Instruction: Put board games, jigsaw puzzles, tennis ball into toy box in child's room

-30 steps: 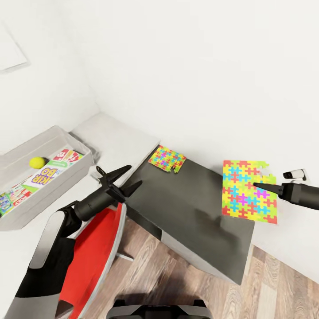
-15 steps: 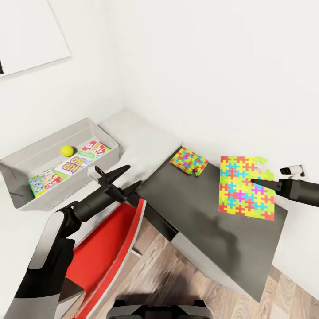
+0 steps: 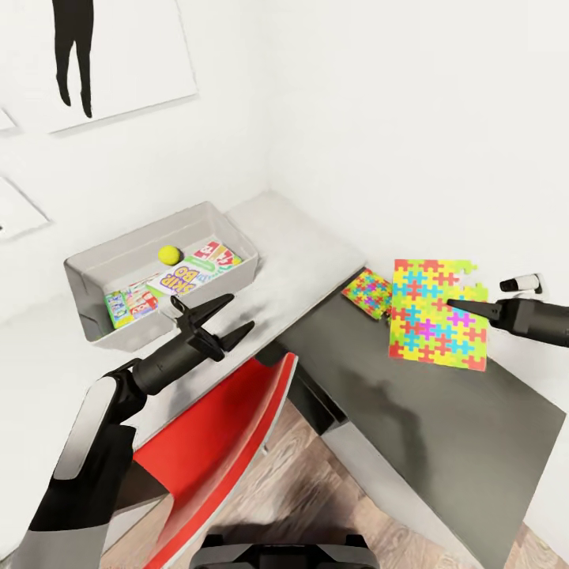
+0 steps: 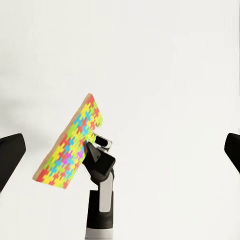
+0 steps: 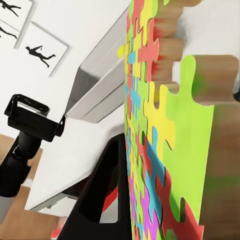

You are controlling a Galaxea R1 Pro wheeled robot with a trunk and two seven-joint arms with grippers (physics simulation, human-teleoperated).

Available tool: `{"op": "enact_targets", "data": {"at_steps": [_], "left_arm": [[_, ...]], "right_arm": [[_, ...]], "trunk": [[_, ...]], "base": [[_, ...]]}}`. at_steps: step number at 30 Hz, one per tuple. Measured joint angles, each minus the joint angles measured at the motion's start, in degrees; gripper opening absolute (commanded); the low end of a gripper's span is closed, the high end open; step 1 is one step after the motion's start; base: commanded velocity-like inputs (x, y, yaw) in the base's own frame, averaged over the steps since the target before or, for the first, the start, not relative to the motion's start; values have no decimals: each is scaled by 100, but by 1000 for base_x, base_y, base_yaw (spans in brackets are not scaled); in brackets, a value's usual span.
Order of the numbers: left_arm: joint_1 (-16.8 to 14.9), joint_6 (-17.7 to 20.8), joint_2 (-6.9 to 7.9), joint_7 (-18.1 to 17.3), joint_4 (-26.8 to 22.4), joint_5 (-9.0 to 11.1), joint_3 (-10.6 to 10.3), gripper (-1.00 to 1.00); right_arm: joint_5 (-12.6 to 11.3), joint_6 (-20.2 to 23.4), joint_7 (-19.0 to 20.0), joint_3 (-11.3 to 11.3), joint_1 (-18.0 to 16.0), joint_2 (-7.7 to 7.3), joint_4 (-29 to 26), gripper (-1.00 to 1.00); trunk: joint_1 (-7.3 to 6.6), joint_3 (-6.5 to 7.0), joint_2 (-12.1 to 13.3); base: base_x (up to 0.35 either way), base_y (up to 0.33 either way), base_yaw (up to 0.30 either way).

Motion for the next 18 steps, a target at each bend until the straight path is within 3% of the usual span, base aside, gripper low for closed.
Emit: {"op": "enact_targets", "data": {"at_steps": [7, 8, 14, 18], "left_arm": [[-2, 0, -18, 5, 0, 0, -10, 100], [-1, 0, -21, 7, 0, 0, -13, 100], [11, -2, -20, 12, 0, 0, -14, 100], [78, -9, -17, 2, 1, -6, -7, 100]], "right_arm": [[-5, 3, -55, 421, -588, 14, 492, -100], [-5, -2, -63, 599, -852, 22, 730, -100], [11, 3, -66, 1021, -1482, 71, 1299, -100], [4, 6, -70, 1561, -2187, 267, 1901, -100]], "trunk": [[0, 0, 0], [0, 0, 0], [0, 0, 0], [0, 1, 1]], "base": [[0, 0, 300], [0, 0, 300], [0, 0, 300], [0, 0, 300]]}}
